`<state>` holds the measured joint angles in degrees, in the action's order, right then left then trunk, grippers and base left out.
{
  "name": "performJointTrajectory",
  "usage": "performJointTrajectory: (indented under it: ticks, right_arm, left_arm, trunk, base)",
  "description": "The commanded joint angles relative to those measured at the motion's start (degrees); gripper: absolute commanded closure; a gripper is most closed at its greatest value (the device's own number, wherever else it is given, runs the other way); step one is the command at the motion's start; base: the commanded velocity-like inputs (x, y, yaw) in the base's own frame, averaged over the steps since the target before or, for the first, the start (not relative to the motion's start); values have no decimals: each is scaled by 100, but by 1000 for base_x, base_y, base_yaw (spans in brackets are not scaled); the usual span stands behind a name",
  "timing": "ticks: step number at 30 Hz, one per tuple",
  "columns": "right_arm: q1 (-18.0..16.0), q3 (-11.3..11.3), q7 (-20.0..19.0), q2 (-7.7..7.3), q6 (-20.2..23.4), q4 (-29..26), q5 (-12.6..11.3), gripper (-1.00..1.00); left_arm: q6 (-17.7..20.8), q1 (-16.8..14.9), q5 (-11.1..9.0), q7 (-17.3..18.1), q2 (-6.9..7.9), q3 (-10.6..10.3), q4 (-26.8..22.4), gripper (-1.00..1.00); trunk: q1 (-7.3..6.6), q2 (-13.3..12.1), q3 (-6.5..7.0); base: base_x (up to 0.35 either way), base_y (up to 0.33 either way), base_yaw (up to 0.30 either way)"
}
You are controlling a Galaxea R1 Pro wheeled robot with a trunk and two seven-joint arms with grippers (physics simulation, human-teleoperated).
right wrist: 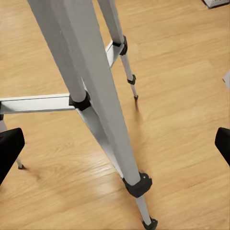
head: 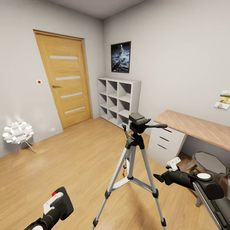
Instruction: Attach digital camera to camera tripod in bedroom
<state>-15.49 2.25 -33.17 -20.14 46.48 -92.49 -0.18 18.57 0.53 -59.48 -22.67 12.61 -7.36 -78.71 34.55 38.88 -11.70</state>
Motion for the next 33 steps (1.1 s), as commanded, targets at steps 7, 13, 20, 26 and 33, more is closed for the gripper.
performJointTrajectory:
  ticks: [7,13,20,26,33]
  right_arm:
    - [22,-1,-7,-16,35,1,16,-100]
    - [55,-4,-6,-23,38,3,17,-100]
    - [73,-5,-6,-23,43,3,18,-100]
    - [83,-5,-7,-20,41,3,18,-100]
    - [102,-5,-8,-17,42,2,18,-100]
  left_arm:
    - [13,0,-30,-42,5,8,-13,100]
    - [5,0,-18,-40,5,7,-13,100]
    - [13,0,-26,-36,5,8,-13,100]
    - [5,0,-28,-38,5,14,-13,100]
    - [1,0,-31,-43,5,15,-13,100]
  trunk:
    - [2,8,-8]
    - [2,8,-8]
    - [2,8,-8]
    - [2,8,-8]
    - [2,8,-8]
  base:
    - [108,-159,62]
    - [115,-168,10]
    - [24,-35,2]
    - [5,-9,0]
    - [1,-163,0]
